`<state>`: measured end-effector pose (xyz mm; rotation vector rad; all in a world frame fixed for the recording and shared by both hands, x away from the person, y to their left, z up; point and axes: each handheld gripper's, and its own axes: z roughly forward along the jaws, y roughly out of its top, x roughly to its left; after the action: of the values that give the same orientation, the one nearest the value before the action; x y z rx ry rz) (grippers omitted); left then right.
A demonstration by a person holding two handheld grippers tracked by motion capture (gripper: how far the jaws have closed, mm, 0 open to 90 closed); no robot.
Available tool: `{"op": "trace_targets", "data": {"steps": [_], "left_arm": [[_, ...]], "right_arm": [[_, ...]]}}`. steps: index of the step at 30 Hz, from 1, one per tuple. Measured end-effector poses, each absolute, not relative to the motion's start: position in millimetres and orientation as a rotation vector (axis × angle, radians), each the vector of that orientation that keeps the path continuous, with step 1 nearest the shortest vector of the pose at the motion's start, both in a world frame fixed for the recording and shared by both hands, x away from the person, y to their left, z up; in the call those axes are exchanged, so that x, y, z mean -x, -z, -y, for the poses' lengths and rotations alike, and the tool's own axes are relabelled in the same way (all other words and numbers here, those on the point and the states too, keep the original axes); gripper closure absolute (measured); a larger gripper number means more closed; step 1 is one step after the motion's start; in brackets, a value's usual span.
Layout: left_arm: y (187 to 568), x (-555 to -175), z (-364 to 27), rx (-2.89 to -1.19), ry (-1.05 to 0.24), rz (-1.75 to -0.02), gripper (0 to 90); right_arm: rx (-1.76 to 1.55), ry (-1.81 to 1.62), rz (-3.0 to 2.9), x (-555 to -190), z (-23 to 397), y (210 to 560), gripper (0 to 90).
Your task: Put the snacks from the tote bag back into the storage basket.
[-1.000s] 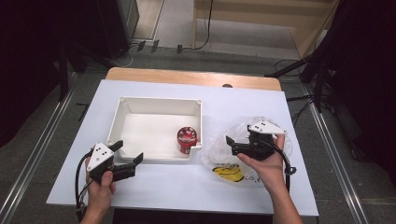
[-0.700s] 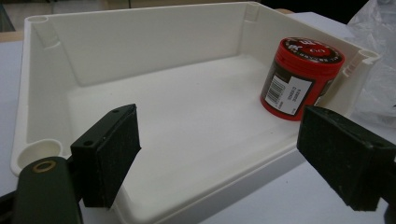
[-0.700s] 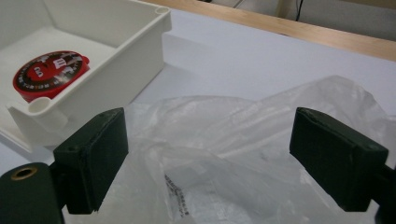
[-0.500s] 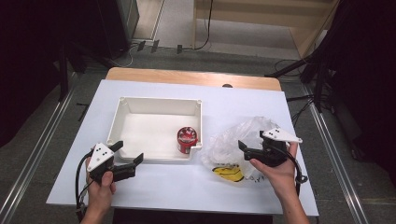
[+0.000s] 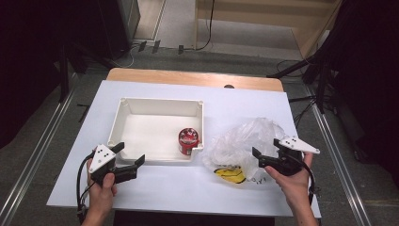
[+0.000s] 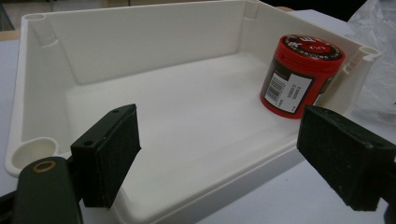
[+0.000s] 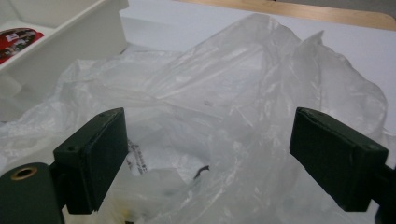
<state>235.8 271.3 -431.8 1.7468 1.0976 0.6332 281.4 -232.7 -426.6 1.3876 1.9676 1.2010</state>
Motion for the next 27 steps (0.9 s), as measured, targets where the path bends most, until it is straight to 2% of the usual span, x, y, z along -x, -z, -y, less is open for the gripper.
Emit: {"op": "trace_targets", "data": {"steps": [27], "left_arm": [[433, -235, -273, -1.75, -0.637, -1.102, 13.7]], "right_arm": [[-1.485, -1.163, -1.872, -260, 291, 446, 12.0]]}}
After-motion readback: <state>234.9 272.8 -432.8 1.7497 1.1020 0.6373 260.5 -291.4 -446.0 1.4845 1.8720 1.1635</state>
